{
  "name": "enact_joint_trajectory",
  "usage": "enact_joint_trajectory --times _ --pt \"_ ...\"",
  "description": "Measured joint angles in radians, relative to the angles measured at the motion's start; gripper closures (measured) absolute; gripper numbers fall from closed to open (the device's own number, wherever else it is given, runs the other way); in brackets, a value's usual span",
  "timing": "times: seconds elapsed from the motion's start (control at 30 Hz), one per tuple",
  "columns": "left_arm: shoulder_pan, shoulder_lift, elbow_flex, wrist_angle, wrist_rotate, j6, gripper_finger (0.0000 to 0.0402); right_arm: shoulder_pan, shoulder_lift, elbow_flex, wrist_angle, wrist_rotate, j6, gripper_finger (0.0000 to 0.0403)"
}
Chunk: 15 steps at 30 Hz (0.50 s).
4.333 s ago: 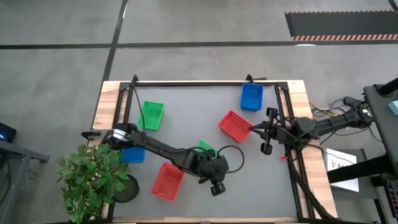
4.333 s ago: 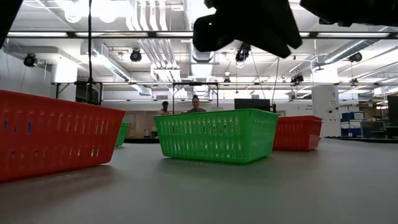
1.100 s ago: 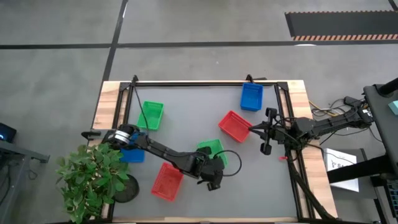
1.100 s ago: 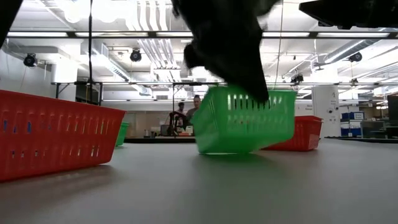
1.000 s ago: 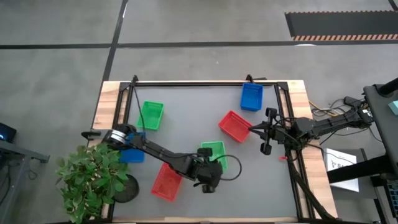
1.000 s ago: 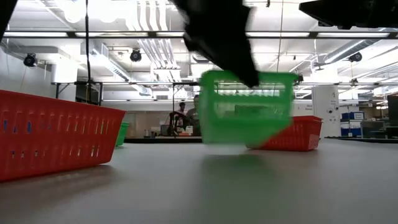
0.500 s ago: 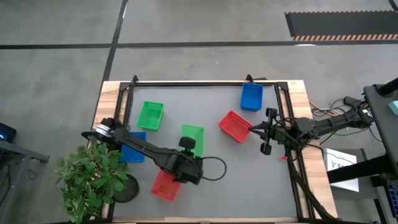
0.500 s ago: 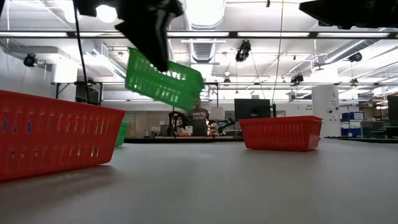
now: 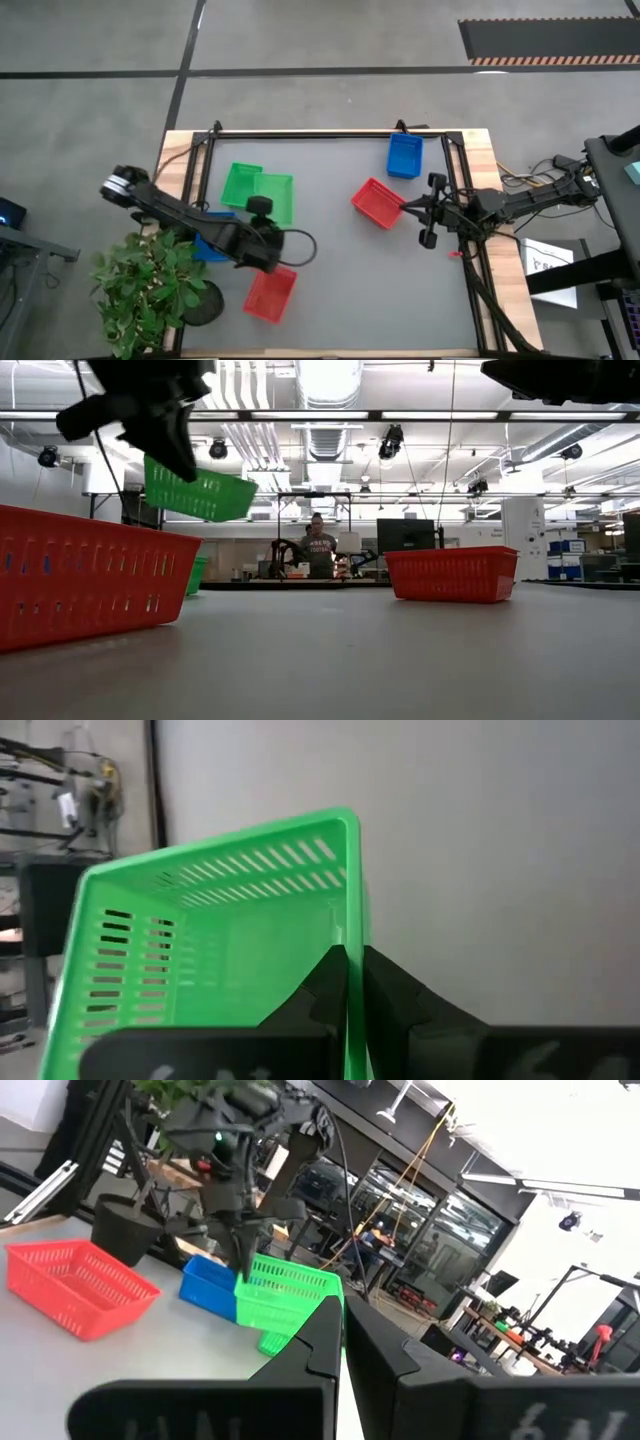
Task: Stack baskets by color
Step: Stack the right green basket on the stacked green baskets
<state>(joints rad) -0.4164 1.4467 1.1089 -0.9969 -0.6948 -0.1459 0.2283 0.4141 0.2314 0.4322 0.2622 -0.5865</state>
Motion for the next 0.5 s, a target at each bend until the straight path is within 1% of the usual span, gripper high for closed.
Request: enact_joint_trajectory --times 0.23,0.33,0.5 --pt "0.018 -0.186 -0.218 0.103 -0.021 -0.004 0.0401 0.000 0.001 0.003 0.001 0.000 0.010 0.0394" --pt "0.024 -0.237 -0.275 0.109 -0.045 -0.005 0.0401 0.000 0.001 0.003 0.000 0.000 0.010 0.0394" --pt "0.025 -0.312 -0.340 0.091 -0.049 -0.004 0.0402 0.000 0.001 0.003 0.000 0.000 0.010 0.0394"
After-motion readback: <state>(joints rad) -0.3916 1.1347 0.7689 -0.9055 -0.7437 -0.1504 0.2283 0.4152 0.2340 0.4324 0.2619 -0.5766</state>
